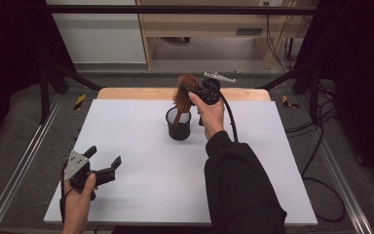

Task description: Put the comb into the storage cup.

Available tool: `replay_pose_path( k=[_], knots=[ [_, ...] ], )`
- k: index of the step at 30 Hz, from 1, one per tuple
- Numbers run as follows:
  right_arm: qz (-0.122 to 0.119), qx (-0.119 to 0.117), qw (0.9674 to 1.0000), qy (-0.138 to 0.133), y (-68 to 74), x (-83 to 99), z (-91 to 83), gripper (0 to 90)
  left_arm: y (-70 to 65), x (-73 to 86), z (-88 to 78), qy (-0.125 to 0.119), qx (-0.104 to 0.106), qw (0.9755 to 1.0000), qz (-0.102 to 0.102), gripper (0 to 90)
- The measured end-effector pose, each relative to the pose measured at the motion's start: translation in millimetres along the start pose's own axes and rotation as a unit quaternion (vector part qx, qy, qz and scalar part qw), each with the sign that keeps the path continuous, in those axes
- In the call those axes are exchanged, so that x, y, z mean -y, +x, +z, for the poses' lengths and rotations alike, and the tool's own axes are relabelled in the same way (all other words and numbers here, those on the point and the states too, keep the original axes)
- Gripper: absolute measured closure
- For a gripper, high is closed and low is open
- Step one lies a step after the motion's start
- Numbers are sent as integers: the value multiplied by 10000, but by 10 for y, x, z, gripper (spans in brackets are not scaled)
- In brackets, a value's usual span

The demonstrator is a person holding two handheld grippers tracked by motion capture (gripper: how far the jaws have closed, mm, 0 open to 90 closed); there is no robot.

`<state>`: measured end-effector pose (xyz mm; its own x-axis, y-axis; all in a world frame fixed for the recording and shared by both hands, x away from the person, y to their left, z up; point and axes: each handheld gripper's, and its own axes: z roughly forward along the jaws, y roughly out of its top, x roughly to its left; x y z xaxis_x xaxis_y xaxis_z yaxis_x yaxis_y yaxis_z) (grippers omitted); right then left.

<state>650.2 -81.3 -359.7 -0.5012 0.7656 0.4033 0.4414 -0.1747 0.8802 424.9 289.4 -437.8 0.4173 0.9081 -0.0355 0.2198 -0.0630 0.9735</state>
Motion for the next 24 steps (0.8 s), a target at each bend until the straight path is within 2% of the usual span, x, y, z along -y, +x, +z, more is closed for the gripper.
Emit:
replay_pose_path(
  k=[24],
  knots=[
    [-33,42,10000,67,-72,-3,-7,458,-26,3,15,61,75,9999,40,28]
  ],
)
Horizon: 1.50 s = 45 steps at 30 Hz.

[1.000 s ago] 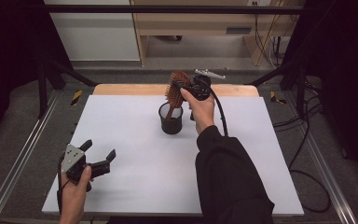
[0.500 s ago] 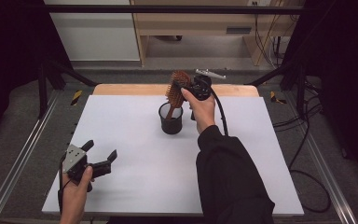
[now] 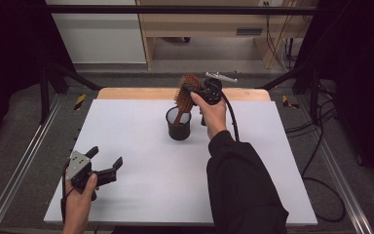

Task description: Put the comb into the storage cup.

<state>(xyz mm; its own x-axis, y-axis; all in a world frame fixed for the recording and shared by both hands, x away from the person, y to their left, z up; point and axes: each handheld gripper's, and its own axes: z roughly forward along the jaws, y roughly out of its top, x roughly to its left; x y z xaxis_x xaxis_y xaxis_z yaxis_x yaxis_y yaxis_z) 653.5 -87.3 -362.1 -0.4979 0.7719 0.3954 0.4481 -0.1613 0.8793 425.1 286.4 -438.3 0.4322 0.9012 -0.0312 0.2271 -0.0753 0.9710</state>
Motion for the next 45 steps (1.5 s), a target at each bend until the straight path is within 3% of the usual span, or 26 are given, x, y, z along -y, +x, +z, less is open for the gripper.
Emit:
replay_pose_path(
  k=[45],
  knots=[
    [-153,105,9997,171,-32,-4,-17,387,-8,6,11,56,36,10000,19,29]
  ],
)
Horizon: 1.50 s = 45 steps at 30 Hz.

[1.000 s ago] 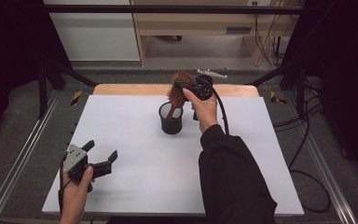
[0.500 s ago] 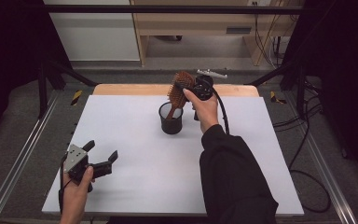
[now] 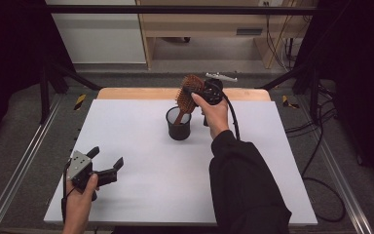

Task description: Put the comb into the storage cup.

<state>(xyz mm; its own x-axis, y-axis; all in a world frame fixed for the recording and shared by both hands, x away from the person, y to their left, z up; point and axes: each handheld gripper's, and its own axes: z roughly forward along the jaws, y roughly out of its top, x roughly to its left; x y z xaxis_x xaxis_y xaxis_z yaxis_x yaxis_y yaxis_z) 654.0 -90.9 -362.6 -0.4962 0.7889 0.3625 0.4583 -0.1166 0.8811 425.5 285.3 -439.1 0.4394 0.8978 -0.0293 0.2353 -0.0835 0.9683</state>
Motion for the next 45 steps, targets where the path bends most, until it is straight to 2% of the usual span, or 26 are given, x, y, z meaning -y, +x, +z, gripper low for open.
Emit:
replay_pose_path(
  k=[12,17,28,45],
  knots=[
    [-2,54,10000,34,-19,-1,-4,362,-3,0,2,-12,5,10000,-4,29],
    [23,149,9998,87,-21,-1,-3,310,-5,1,5,-3,14,10000,0,29],
    [-17,184,9998,111,-11,12,13,284,-5,1,4,0,15,10000,1,30],
    [47,252,9995,179,-7,8,13,143,-5,1,6,1,14,10000,3,30]
  ],
)
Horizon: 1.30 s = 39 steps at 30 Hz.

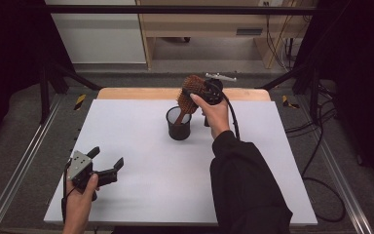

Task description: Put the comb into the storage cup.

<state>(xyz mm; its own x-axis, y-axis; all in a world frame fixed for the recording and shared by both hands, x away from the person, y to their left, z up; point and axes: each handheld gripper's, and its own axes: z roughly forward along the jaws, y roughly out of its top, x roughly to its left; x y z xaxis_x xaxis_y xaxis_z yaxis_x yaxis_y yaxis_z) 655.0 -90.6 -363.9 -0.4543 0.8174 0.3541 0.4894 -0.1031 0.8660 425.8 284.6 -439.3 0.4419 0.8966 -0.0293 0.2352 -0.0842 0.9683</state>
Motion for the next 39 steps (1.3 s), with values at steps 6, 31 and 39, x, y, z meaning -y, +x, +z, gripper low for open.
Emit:
replay_pose_path(
  k=[6,31,39],
  knots=[
    [-57,35,10000,32,12,-4,-15,129,-1,0,0,5,4,10000,5,30],
    [-438,81,9989,111,54,-38,-121,94,-2,-1,0,5,1,10000,10,30],
    [-444,64,9989,151,53,-43,-140,80,-3,-1,0,10,5,10000,14,30]
  ],
)
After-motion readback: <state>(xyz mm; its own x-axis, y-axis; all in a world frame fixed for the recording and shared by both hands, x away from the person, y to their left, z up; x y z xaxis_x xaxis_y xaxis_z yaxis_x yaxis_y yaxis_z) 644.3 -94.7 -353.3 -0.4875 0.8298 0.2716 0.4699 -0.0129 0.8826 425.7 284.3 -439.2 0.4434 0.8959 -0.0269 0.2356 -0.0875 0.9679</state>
